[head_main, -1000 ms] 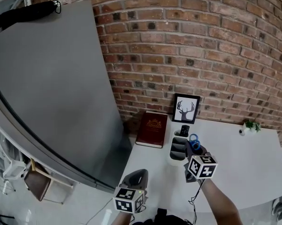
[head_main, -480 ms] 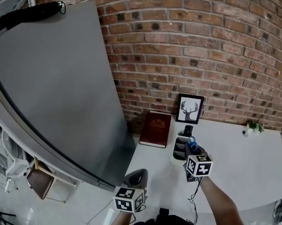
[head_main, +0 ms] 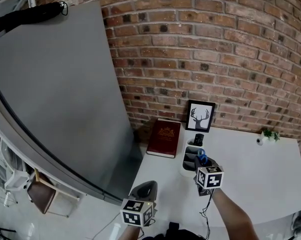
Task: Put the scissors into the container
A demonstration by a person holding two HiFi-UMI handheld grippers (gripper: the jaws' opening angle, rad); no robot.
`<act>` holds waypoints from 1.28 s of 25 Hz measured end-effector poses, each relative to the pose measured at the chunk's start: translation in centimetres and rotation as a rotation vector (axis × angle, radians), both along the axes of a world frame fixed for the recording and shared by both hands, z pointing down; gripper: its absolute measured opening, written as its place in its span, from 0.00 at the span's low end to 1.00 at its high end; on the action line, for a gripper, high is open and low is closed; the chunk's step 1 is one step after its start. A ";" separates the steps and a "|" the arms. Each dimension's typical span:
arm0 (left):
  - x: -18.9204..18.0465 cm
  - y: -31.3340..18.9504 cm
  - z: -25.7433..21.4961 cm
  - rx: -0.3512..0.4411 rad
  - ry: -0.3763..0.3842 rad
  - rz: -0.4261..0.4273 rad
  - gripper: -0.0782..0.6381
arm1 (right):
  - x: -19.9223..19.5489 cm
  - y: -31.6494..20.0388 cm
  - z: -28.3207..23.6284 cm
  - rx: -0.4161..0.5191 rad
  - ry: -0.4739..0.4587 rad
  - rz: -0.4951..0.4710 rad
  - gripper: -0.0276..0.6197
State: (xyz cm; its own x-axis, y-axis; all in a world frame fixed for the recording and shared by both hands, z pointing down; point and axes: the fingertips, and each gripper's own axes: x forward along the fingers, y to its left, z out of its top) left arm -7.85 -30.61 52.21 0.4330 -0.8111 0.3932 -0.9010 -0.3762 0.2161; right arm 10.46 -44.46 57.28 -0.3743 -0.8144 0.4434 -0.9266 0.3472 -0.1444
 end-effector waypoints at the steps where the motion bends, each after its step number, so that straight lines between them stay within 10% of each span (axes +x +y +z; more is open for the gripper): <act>1: 0.0 0.0 0.1 -0.001 0.001 0.000 0.14 | 0.0 0.1 0.2 -0.008 -0.001 -0.001 0.10; 32: 0.4 -0.1 1.6 -0.038 0.018 0.021 0.14 | -0.3 4.1 -1.0 0.025 -0.036 -0.008 0.17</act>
